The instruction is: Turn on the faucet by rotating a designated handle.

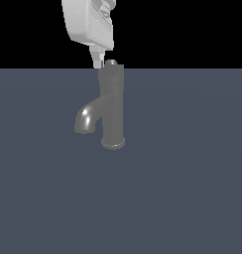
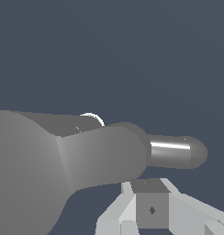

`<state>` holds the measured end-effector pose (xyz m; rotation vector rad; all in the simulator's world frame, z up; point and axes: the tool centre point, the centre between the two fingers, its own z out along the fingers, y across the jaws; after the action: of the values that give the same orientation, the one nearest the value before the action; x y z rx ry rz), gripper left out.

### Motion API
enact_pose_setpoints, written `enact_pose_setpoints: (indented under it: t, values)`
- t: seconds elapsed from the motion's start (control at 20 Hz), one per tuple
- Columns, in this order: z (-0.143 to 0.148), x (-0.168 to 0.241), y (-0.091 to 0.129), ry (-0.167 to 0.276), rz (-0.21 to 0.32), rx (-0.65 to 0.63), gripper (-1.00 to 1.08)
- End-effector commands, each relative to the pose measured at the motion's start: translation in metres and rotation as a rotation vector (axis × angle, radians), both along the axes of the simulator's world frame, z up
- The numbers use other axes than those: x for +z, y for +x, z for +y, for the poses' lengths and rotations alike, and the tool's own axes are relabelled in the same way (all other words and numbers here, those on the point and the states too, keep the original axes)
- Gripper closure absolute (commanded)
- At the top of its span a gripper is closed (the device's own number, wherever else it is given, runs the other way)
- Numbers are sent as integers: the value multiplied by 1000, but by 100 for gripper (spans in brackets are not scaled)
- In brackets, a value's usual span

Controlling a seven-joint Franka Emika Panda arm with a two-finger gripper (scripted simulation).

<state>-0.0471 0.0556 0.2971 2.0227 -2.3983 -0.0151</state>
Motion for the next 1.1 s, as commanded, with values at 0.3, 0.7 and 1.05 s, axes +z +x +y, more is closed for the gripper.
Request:
enact_pose_setpoints:
  t: [0.3,0.7,1.05]
  values:
    - [-25,0,10,6,-2,-1,108]
    - [-50,0,31,2,-4,-27,108]
    - [-72,0,47,0,-6,-49,108]
